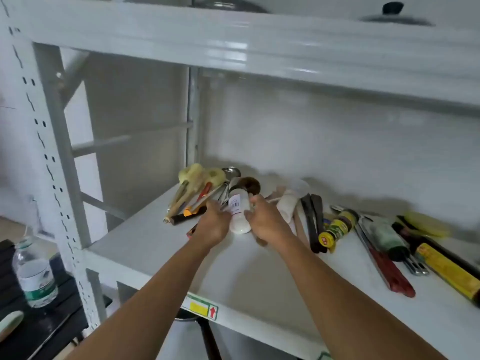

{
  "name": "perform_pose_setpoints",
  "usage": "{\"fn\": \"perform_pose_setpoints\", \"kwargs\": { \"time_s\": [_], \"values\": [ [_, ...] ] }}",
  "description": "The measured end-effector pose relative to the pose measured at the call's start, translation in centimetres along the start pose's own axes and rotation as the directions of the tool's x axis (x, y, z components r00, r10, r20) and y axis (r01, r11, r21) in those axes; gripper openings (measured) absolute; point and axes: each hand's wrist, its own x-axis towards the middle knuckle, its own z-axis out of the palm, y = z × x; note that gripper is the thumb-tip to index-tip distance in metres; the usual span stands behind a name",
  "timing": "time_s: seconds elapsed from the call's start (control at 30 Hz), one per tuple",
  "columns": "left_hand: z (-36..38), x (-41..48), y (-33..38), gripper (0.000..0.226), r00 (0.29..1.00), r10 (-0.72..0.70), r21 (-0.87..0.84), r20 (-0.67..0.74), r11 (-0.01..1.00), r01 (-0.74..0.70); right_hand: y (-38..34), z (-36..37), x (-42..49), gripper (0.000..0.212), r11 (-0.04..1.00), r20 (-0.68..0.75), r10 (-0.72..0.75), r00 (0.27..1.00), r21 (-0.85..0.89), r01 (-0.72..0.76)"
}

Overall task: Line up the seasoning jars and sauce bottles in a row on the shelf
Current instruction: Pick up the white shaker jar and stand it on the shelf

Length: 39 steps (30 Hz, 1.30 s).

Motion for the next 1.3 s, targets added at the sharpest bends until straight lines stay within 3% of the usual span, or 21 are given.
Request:
{"fn": "perform_pose_setpoints", "kwargs": {
  "time_s": [0.13, 0.43, 0.57, 0.8, 0.9, 1.03, 1.3],
  "values": [
    [1.3, 1.6, 0.1, 0.047, 0.999, -0.029, 0.043, -0.024, 0.999, 0.03, 0.4, 1.2, 1.7, 0.047, 0.999, -0.052, 0.032, 0.998, 0.039, -0.03],
    [1.8, 1.0, -1.6, 0.058, 0.999, 0.019, -0.202, -0.034, 0.979, -0.025, 1.8, 1.2, 1.0, 0.063, 0.982, -0.026, 0.025, 0.999, 0.19, -0.02],
    [0.5, -2.2, -1.4, 0.029, 0.993, 0.098, -0.257, 0.066, 0.963, -0.078, 1.8, 1.0, -2.0, 0.068, 0.971, 0.005, -0.031, 1.0, 0.238, 0.029],
    [-1.2, -7.0, -2.8, 0.037, 0.966, 0.079, -0.319, 0.247, 0.948, 0.004, 2.0, 1.7, -9.3, 0.073, 0.928, -0.067, -0.05, 0.997, 0.365, 0.071],
    [-1.7, -8.5, -2.3, 0.03, 0.954, 0.098, -0.318, 0.283, 0.948, -0.003, 2.4, 2.6, -11.7, 0.068, 0.93, -0.085, -0.029, 0.996, 0.364, 0.058],
    [-1.3, -7.5, -3.4, 0.045, 0.939, 0.106, -0.452, 0.327, 0.89, 0.057, 3.2, 3.0, -12.8, 0.056, 0.924, -0.124, -0.033, 0.992, 0.373, 0.078],
    [-1.1, -7.9, -3.7, 0.044, 0.928, 0.225, -0.376, 0.298, 0.921, -0.102, 4.3, 3.4, -12.1, 0.055, 0.914, -0.175, -0.086, 0.981, 0.379, 0.147]
  ]
}}
